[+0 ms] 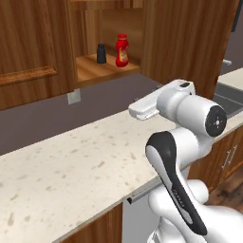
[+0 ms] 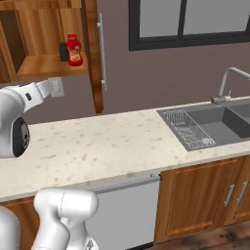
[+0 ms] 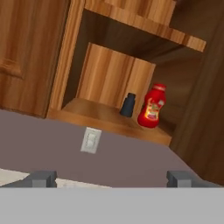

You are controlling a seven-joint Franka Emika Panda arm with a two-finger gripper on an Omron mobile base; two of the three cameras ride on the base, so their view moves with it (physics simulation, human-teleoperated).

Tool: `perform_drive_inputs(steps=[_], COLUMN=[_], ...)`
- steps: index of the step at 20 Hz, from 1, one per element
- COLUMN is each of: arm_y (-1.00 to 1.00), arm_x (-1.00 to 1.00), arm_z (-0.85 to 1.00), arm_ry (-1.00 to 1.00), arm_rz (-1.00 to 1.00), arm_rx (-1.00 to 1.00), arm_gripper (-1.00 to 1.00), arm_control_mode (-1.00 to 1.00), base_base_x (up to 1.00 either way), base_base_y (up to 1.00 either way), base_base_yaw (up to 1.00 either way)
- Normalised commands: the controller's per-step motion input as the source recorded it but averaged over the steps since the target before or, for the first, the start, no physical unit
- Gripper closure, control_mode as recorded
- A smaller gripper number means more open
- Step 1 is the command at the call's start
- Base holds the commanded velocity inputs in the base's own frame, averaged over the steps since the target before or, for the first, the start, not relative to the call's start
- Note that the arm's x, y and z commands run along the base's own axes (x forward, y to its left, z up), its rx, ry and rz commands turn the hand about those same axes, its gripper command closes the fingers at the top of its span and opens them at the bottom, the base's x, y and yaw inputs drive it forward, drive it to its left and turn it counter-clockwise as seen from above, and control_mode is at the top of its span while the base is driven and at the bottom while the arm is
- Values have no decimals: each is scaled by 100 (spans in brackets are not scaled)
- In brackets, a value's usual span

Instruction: Collect the paprika, ketchup, and shaker from the cabinet and place them next to the stove.

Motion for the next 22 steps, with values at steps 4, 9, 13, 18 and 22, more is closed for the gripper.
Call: perform_drive_inputs(steps=[4,9,13,18,22], arm_y=[15,-1,-6,0,-11], arm_x=[20,38,47,52,46], arm_z=[43,33,3,0,0], arm_ry=[0,0,-1,-1,-4], arm_rz=[-11,-3,0,0,0], arm_rx=[14,17,22,18,18], arm_gripper=[-100,-100,-100,-100,-100], arm_control_mode=[-100,-100,-100,-100,-100], base_base_x=[0,0,0,0,0], base_base_y=[0,0,0,0,0], base_base_yaw=[0,0,0,0,0])
